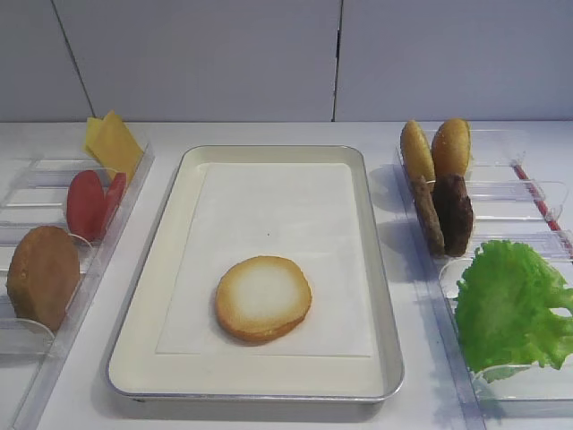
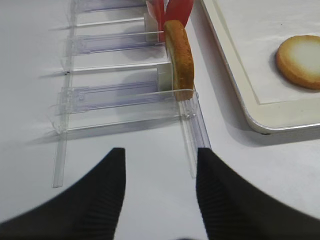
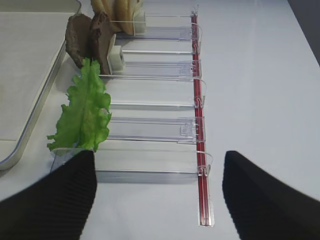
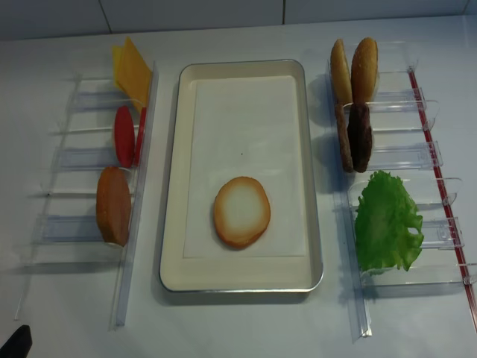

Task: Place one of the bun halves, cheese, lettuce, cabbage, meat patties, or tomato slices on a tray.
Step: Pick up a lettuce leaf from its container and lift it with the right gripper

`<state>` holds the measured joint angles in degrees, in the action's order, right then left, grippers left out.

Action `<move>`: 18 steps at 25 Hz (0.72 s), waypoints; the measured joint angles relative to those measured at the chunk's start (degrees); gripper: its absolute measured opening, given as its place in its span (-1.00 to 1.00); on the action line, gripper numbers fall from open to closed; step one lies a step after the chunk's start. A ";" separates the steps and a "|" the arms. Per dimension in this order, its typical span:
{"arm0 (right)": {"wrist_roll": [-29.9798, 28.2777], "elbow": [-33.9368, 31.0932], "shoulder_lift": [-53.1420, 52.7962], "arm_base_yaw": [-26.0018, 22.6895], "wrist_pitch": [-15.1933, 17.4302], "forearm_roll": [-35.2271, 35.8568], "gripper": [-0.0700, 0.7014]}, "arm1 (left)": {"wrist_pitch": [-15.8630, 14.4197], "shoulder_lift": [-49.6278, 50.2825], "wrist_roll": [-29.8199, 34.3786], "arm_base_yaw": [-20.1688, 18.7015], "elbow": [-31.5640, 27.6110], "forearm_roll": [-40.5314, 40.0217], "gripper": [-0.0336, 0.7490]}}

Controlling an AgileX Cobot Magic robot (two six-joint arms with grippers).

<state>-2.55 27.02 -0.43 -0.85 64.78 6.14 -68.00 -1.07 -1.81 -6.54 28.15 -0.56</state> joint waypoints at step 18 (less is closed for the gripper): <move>-2.41 3.76 10.64 0.00 0.84 12.56 0.59 | 0.00 0.00 0.00 0.00 0.00 0.00 -0.14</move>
<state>-4.95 30.78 10.21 -0.85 65.62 18.70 -68.00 -1.07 -1.81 -6.54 28.15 -0.56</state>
